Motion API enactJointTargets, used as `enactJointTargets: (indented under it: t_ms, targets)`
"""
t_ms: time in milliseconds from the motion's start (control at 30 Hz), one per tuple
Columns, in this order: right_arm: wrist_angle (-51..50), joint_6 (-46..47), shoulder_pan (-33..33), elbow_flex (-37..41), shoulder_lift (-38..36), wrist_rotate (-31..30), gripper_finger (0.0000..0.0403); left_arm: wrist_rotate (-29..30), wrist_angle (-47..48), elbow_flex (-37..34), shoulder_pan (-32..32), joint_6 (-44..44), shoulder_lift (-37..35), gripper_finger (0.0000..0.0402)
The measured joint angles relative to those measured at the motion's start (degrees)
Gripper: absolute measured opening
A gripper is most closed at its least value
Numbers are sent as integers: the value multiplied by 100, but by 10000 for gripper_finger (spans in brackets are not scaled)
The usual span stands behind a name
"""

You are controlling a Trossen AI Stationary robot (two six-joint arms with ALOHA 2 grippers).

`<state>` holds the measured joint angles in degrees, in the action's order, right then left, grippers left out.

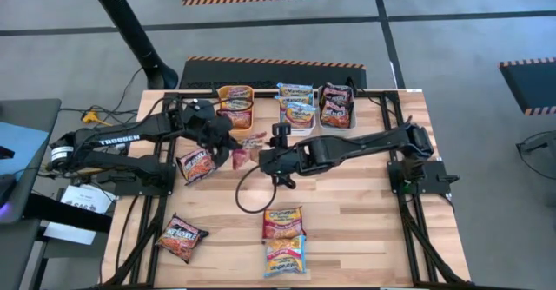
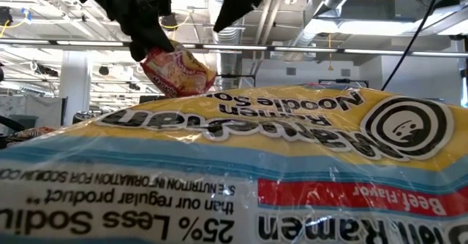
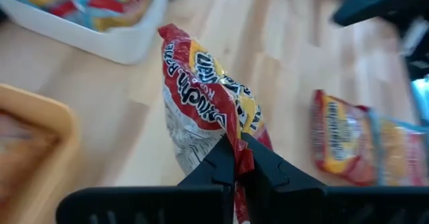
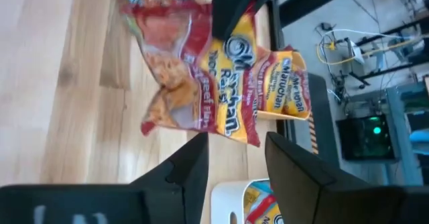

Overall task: Sort Maruchan noodles
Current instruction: Put the red noodle pack into the yellow bin

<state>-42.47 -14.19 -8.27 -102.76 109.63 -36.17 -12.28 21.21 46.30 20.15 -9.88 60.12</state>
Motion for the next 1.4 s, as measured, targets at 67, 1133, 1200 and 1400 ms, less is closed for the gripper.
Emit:
enactJointTargets:
  t_ms: [67, 1133, 1200, 1400]
  targets:
    - [-189, 126, 7, 13, -64, 6, 168, 247, -13, 0, 92, 242, 0, 0]
    - [-381, 221, 317, 9, -84, 30, 166, -495, -406, 7, 3044, 3019, 692, 0]
    - [-384, 221, 319, 9, -84, 32, 166, -510, -560, 7, 3044, 3013, 805, 0]
    - [-384, 221, 319, 9, -84, 34, 166, -543, -711, 7, 3077, 2889, 1089, 0]
